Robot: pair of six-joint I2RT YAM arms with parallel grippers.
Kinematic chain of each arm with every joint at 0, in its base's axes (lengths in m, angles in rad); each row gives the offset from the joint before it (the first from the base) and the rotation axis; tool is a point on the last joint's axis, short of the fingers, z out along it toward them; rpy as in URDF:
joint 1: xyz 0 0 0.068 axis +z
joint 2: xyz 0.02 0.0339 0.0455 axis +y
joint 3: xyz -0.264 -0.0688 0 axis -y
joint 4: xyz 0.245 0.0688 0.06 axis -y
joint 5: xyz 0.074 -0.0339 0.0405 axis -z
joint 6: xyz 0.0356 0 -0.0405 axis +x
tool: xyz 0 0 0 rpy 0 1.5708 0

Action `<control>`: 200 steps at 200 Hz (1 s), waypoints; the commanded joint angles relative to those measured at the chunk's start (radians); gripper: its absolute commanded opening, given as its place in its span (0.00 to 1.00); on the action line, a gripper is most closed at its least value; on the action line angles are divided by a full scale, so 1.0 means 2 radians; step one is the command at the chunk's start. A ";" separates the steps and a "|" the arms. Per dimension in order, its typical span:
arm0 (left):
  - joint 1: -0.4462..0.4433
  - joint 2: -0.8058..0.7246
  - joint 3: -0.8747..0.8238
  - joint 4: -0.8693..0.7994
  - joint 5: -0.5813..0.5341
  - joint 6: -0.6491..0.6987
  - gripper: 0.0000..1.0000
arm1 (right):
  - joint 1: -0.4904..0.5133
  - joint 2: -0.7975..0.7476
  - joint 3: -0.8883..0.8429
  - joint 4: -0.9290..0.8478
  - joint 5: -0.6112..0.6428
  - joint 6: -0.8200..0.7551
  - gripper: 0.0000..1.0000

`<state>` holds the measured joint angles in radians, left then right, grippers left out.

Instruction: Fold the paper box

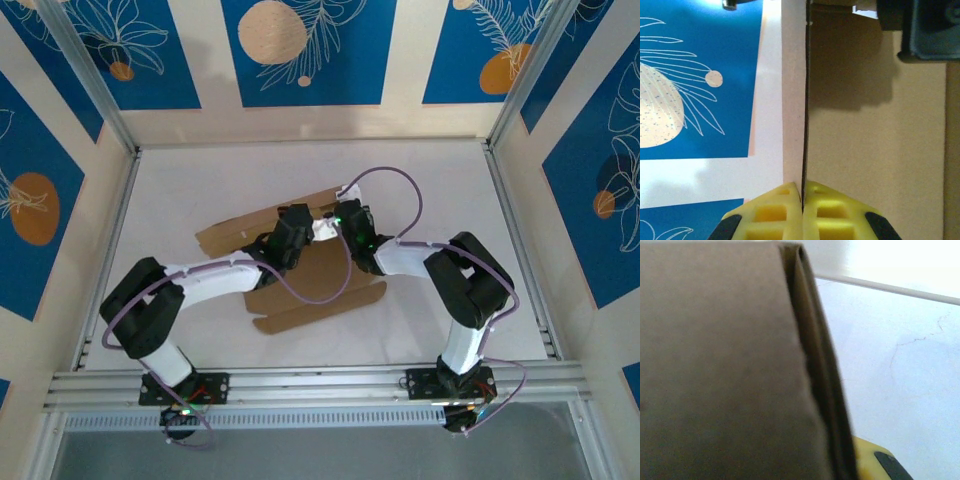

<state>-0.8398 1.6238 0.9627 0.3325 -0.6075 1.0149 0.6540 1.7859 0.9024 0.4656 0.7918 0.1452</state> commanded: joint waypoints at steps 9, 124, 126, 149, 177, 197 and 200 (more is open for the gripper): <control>-0.030 -0.031 0.028 -0.081 0.082 -0.087 0.04 | -0.008 0.016 -0.029 0.006 0.043 -0.008 0.00; 0.126 -0.219 0.034 -0.228 0.126 -0.457 0.80 | -0.041 -0.015 -0.085 0.077 -0.142 -0.061 0.00; 0.131 -0.219 0.034 -0.232 0.124 -0.466 0.80 | -0.041 -0.016 -0.086 0.079 -0.145 -0.061 0.00; 0.176 -0.203 0.040 -0.272 0.100 -0.548 0.83 | -0.046 -0.019 -0.096 0.088 -0.177 -0.066 0.00; 0.213 -0.178 0.036 -0.285 0.191 -0.614 0.82 | -0.050 -0.016 -0.094 0.087 -0.186 -0.066 0.00; 0.223 -0.144 0.041 -0.308 0.268 -0.654 0.79 | -0.050 -0.013 -0.089 0.081 -0.182 -0.064 0.00; 0.224 -0.141 0.040 -0.309 0.278 -0.659 0.78 | -0.050 -0.013 -0.089 0.079 -0.181 -0.063 0.00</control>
<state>-0.4122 1.2831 1.0409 -0.2062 -0.2592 -0.1295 0.5537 1.7523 0.7372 0.6697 0.4667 0.0296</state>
